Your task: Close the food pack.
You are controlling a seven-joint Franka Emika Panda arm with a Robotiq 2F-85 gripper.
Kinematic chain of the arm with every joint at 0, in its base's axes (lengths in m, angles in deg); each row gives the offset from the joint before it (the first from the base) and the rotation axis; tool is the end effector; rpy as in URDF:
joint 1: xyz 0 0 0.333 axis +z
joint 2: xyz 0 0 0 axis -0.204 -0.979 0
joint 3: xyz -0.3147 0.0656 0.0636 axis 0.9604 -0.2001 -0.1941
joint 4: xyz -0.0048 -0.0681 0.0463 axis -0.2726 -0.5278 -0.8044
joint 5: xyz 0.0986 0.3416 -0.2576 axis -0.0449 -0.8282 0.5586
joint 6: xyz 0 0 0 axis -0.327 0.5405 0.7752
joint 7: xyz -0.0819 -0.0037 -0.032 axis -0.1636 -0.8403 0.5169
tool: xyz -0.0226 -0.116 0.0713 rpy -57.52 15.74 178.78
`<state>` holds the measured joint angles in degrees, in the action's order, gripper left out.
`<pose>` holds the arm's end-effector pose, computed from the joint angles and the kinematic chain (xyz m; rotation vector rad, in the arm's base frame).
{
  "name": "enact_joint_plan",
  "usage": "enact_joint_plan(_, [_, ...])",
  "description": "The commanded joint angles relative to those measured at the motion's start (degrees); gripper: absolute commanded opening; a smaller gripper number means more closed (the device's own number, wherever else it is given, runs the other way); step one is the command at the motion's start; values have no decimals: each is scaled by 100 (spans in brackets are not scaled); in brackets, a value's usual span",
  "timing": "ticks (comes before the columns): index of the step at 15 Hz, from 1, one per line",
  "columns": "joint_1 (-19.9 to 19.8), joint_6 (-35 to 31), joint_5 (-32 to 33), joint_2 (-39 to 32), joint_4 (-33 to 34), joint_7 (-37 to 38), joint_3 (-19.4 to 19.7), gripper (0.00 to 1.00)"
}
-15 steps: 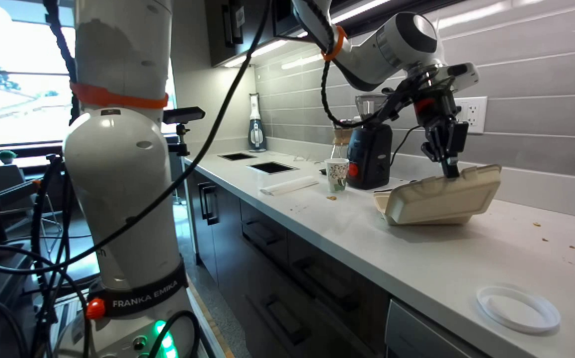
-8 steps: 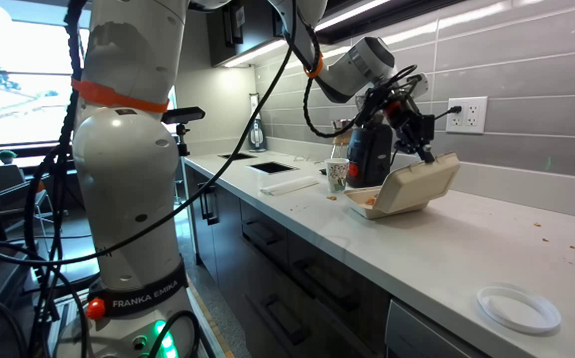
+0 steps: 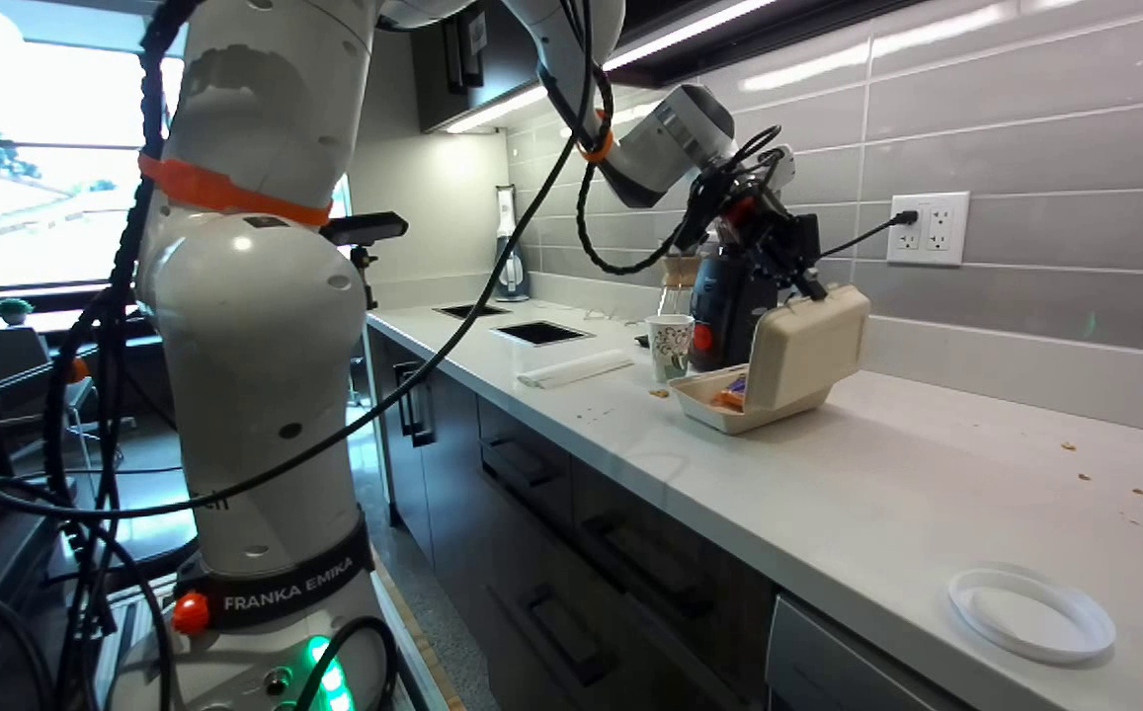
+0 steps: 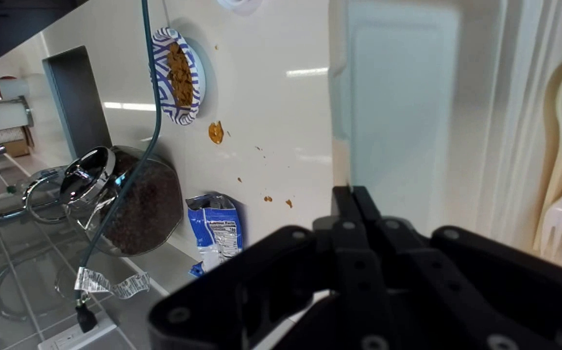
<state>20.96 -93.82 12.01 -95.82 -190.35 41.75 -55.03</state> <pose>0.6606 0.0184 0.3667 2.3127 -0.1861 0.0379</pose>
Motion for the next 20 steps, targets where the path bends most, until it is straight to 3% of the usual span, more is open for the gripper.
enact_joint_plan(1, [11, -80, -92, -43, 52, 377, -112, 1])
enact_joint_plan(3, [-7, -181, -201, -33, 40, 588, -166, 1])
enact_joint_plan(4, [-305, -493, -244, 341, -262, 306, -32, 1])
enact_joint_plan(11, [-739, -1253, -184, 743, -507, 123, 209, 1])
enact_joint_plan(20, [-923, -760, 500, 702, -993, -692, 423, 1])
